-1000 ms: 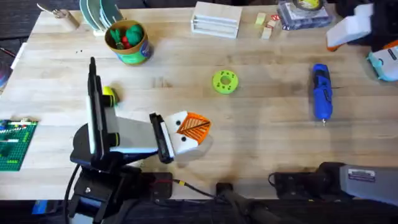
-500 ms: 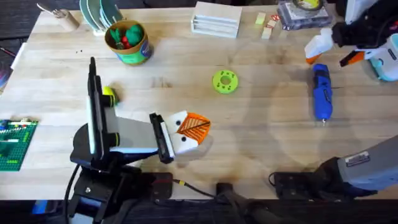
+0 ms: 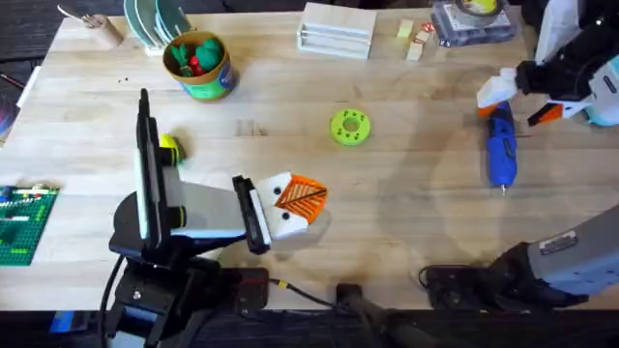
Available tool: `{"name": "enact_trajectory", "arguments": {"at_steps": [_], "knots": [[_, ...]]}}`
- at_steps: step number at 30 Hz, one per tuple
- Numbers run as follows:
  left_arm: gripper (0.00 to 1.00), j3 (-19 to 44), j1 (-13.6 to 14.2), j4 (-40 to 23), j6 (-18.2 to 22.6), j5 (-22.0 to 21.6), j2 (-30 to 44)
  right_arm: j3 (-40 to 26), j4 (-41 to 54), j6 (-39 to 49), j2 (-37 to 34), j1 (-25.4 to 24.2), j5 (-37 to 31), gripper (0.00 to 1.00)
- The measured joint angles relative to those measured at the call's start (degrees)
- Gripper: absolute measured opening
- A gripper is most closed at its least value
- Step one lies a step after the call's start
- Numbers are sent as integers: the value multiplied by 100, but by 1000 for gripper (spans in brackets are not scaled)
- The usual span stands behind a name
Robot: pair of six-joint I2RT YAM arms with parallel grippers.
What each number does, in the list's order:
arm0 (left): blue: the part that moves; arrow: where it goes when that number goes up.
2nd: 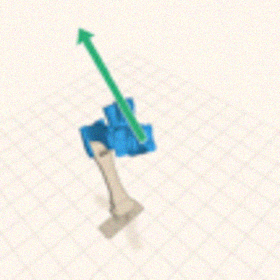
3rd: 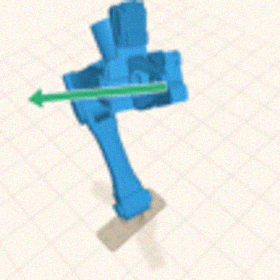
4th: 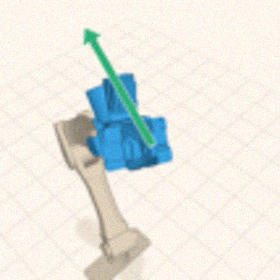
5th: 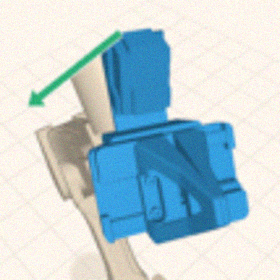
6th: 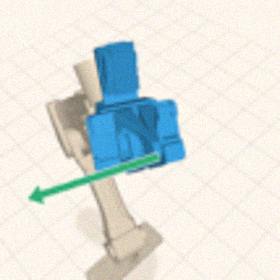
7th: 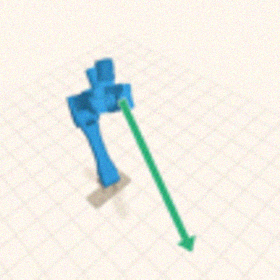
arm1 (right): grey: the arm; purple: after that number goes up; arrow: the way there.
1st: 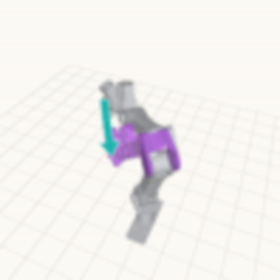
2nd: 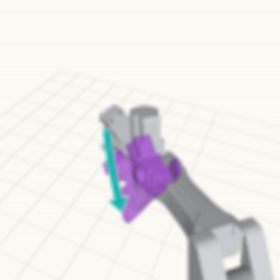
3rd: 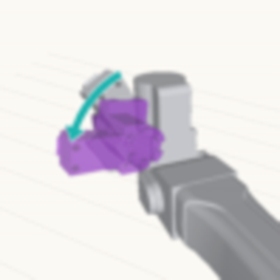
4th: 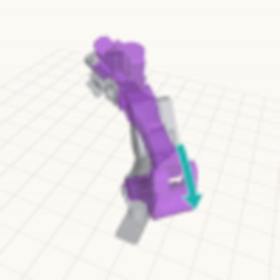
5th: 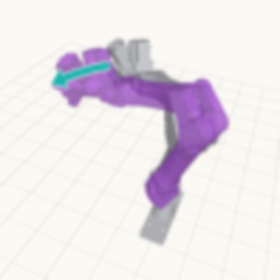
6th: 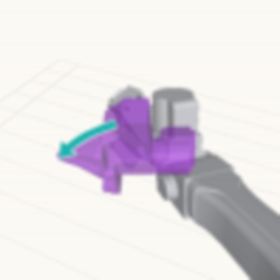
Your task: Pick up the gripper from the table and insert it into the empty holder that is missing its gripper. Then pick up a screw, insert it into the mounting hole, and use the screwdriver to tighten it. Finally, clean up the table by picking up the vegetable and placing it into the bucket.
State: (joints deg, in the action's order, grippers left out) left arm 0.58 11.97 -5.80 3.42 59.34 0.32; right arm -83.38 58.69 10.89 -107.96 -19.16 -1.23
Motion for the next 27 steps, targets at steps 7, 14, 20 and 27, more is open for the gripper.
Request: {"name": "enact_trajectory", "arguments": {"at_steps": [7, 14, 20, 27], "knots": [[16, 0, 0, 1, 0, 2, -1, 528, -527, -41, -1, -4, 2, 979], [16, 0, 0, 0, 0, 2, -2, 808, -719, -65, 0, -4, -29, 905], [16, 0, 0, 1, 0, 2, 0, 808, -734, -101, -37, -26, -107, 616], [16, 0, 0, 0, 0, 2, 0, 790, -749, -126, -90, -56, -241, 287]]}}
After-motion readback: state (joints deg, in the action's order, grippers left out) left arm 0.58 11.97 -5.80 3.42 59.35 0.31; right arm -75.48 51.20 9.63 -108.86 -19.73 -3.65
